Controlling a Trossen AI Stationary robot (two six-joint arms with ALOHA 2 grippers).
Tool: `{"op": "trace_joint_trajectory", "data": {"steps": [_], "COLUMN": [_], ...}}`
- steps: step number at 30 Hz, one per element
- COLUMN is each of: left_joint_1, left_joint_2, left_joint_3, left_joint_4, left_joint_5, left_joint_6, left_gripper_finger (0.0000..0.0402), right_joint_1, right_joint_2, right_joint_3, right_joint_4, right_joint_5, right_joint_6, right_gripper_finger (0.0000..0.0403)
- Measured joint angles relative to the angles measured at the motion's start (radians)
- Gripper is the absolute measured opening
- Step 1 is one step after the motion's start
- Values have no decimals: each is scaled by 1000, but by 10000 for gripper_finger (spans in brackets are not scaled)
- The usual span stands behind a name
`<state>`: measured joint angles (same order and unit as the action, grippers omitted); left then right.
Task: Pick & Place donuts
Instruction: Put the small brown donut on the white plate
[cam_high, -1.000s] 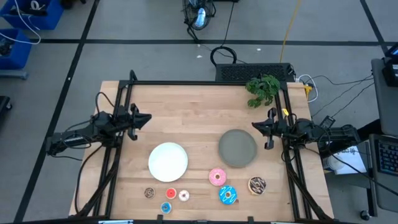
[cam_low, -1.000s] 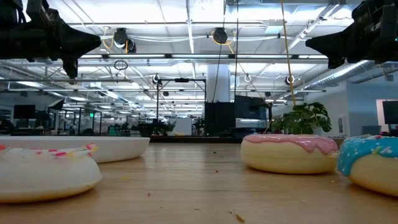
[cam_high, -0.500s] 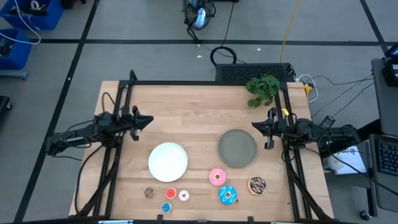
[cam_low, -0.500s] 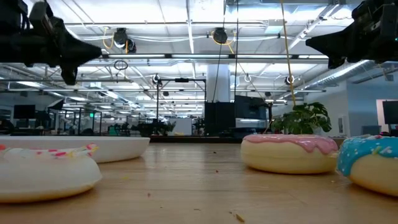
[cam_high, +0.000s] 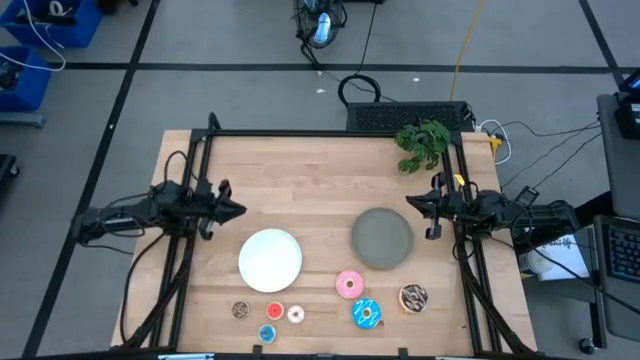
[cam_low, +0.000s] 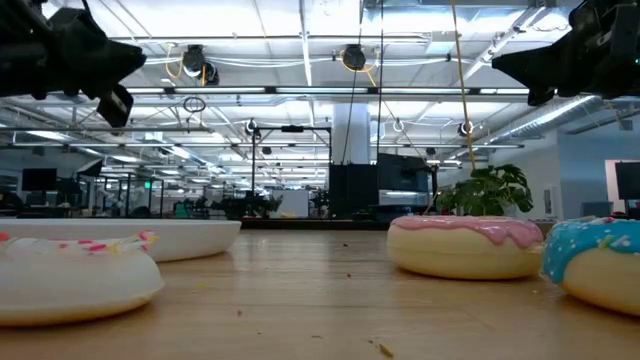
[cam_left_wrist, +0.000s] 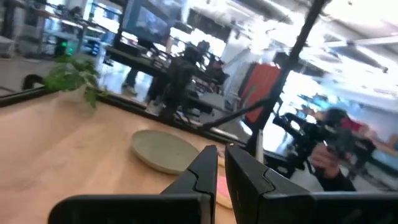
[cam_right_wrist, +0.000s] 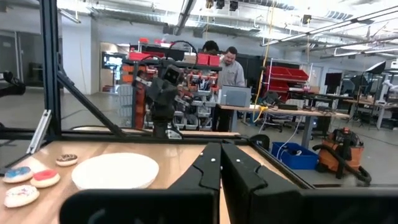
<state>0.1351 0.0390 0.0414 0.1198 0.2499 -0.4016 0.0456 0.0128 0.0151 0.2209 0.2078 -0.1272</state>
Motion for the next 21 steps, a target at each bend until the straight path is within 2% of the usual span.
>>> {"op": "trace_joint_trajectory", "data": {"steps": [5,11,14,18,21], "left_joint_1": [-122,-287,-369,-478,-548], "left_joint_2": [106,307,442,641,780], "left_joint_3": [115,373,539,738,857], "left_joint_4": [-39,-285,-527,-815,-978], "left_joint_5": [-128,-340,-418,-537,-542], "left_joint_6": [73,131,62,-128,-254], "left_gripper_finger": [36,36,36,35,35], "right_joint_1": [0,0,0,0,0], "right_joint_2": [0,0,0,0,0], "right_joint_3": [0,0,0,0,0], "right_joint_4": [57,56,18,-38,-38], "right_joint_5": [1,0,0,0,0], "right_joint_6": [6,9,10,10,9], "right_gripper_finger": [0,0,0,0,0]}}
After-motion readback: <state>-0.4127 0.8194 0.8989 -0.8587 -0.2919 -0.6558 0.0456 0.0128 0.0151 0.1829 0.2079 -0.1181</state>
